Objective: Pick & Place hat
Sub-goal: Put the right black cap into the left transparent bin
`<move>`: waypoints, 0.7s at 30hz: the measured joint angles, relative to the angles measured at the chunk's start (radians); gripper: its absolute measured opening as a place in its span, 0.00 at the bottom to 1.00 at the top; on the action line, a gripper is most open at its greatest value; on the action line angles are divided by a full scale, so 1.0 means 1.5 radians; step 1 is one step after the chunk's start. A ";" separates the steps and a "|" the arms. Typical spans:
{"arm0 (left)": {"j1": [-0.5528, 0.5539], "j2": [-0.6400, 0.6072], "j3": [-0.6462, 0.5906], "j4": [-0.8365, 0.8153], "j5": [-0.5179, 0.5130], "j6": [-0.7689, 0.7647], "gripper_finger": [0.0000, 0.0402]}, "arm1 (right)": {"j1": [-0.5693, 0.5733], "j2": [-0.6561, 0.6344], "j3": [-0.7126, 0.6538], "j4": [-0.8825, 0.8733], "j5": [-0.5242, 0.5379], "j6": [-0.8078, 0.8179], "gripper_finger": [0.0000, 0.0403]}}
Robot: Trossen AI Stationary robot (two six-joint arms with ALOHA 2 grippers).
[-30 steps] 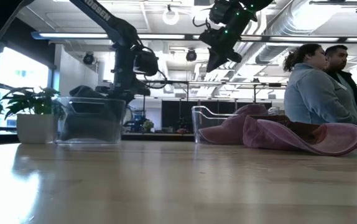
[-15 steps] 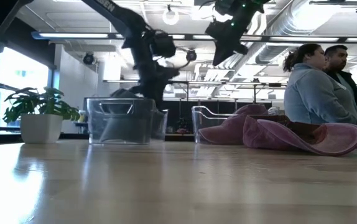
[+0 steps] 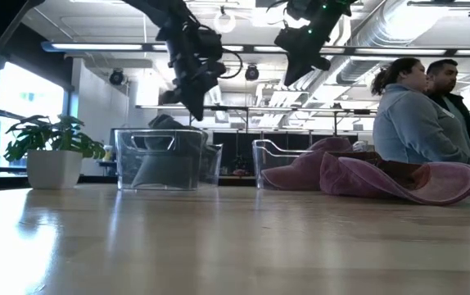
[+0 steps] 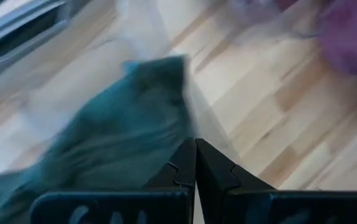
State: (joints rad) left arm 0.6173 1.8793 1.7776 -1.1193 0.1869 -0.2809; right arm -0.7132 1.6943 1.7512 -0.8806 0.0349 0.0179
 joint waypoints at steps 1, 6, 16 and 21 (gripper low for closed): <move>-0.002 0.000 -0.005 0.023 0.010 -0.003 0.00 | 0.000 0.000 0.000 0.000 0.000 0.000 0.00; -0.030 0.011 -0.030 0.110 -0.016 -0.059 0.00 | 0.000 0.000 0.000 -0.001 0.000 0.000 0.00; -0.032 0.067 -0.048 0.155 -0.114 -0.089 0.00 | 0.000 0.000 0.001 -0.004 -0.001 -0.001 0.00; -0.033 0.096 -0.048 0.149 -0.179 -0.073 0.00 | 0.000 0.000 0.001 -0.004 -0.001 -0.003 0.00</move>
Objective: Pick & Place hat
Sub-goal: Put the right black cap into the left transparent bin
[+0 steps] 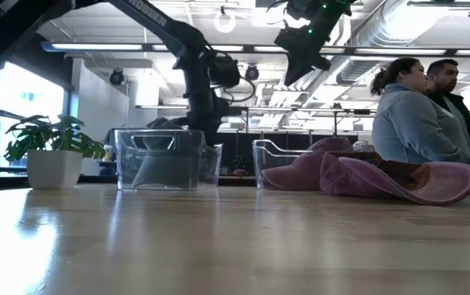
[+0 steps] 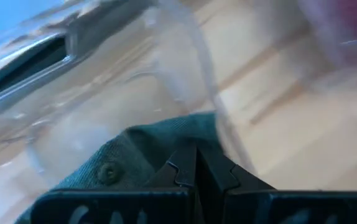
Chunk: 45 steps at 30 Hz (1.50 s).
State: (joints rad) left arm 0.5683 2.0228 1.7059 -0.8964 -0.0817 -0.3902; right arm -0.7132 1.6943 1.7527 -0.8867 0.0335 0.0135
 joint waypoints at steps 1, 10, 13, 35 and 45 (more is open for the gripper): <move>0.000 0.001 0.000 -0.005 -0.015 0.000 0.00 | 0.000 0.000 0.000 0.000 0.000 0.000 0.00; 0.006 0.015 0.002 0.002 -0.039 0.015 0.00 | 0.000 0.000 0.000 0.003 0.000 -0.005 0.00; 0.005 0.020 -0.002 0.011 -0.022 0.013 0.00 | 0.000 0.000 0.000 0.006 0.000 -0.009 0.00; 0.006 -0.071 0.121 -0.421 -0.055 0.028 0.00 | -0.005 -0.020 0.000 0.011 0.009 -0.014 0.00; 0.007 -0.114 0.108 -0.449 -0.068 -0.037 0.00 | -0.006 -0.021 0.000 0.021 0.006 -0.027 0.00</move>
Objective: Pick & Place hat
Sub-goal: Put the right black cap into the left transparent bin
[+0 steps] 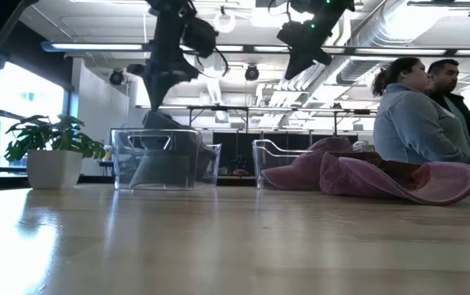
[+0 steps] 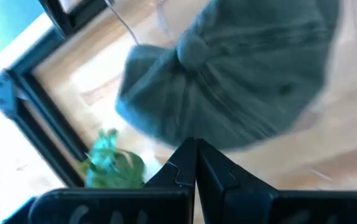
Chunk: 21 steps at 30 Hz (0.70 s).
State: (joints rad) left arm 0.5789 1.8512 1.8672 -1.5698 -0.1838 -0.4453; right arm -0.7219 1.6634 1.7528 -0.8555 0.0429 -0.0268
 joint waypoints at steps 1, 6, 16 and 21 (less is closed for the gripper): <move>0.000 -0.011 0.005 -0.003 0.013 -0.008 0.00 | 0.000 0.000 0.000 0.000 0.000 0.000 0.00; -0.002 -0.054 0.013 -0.002 0.030 -0.042 0.00 | 0.000 0.000 0.000 0.001 -0.001 0.000 0.00; 0.060 -0.057 -0.123 0.000 -0.026 -0.038 0.00 | 0.000 0.000 0.000 0.008 -0.027 0.000 0.00; 0.064 -0.057 -0.238 0.147 -0.026 -0.040 0.00 | 0.000 0.000 0.000 0.009 -0.033 0.000 0.00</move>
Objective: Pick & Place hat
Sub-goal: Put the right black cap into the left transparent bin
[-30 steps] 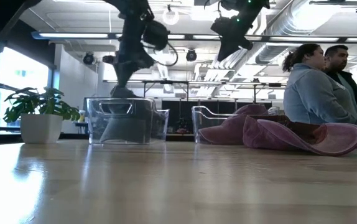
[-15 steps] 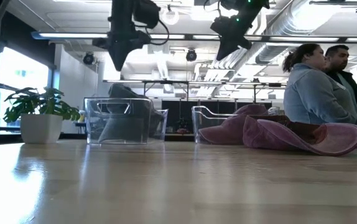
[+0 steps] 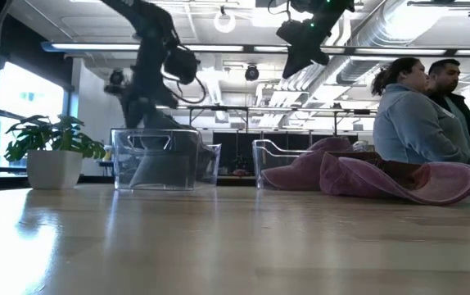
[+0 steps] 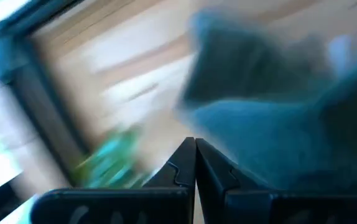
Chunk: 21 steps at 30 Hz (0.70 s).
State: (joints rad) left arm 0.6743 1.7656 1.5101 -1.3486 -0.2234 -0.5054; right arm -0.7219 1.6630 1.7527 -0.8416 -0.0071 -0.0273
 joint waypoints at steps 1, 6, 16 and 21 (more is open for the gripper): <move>0.000 -0.004 -0.016 0.043 0.019 0.002 0.00 | 0.000 0.000 0.000 0.002 0.000 0.000 0.00; -0.023 -0.011 -0.033 0.217 0.050 0.000 0.00 | 0.000 0.000 0.000 0.007 -0.001 0.000 0.00; -0.040 0.041 -0.033 0.323 -0.021 0.018 0.00 | 0.000 0.000 0.000 0.007 -0.004 0.006 0.00; -0.035 0.071 -0.033 0.393 0.013 0.055 0.00 | 0.000 0.000 0.000 0.008 -0.009 0.007 0.00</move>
State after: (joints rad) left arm 0.6223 1.8720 1.4605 -0.7595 -0.2032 -0.4225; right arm -0.7219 1.6630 1.7527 -0.8299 -0.0202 -0.0166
